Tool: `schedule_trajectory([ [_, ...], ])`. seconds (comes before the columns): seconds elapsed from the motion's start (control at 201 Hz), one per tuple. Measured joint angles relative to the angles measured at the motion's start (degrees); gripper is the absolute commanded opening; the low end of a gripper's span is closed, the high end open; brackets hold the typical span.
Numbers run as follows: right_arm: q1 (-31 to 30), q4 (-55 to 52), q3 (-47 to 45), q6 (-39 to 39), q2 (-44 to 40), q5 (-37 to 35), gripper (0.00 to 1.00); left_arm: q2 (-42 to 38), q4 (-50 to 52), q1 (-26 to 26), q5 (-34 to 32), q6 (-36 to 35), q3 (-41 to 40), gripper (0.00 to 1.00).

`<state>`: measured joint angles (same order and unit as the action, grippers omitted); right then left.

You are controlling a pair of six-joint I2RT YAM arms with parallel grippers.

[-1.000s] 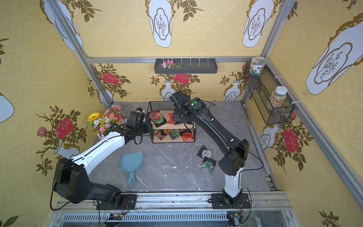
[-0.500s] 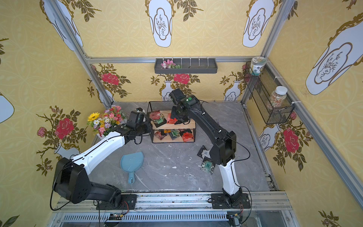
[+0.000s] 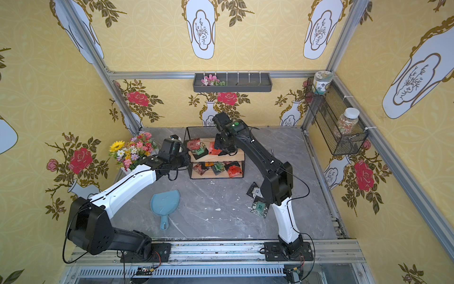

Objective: Remove the tea bags from the shelf
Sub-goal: Pick up the tea bag from the shelf.

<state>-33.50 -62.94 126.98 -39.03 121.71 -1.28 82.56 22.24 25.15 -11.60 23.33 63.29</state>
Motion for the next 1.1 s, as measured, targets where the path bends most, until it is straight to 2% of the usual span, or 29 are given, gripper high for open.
schedule_trajectory([
  [0.194,0.00,0.00,-0.83,-0.20,0.35,0.11,0.52,0.00,0.00,0.00,0.00,0.00,0.00,0.30],
  [0.344,0.00,0.85,-1.33,-0.44,0.57,0.42,0.46,0.00,0.00,0.00,0.00,0.00,0.00,0.30],
  [0.787,-0.04,3.28,-3.93,-1.51,-0.22,0.39,0.15,0.00,0.02,0.00,0.00,-0.35,0.00,0.30],
  [1.1,-0.48,3.32,-4.96,-1.68,-1.14,1.09,0.00,0.00,0.00,0.00,0.00,-0.37,0.00,0.30],
])
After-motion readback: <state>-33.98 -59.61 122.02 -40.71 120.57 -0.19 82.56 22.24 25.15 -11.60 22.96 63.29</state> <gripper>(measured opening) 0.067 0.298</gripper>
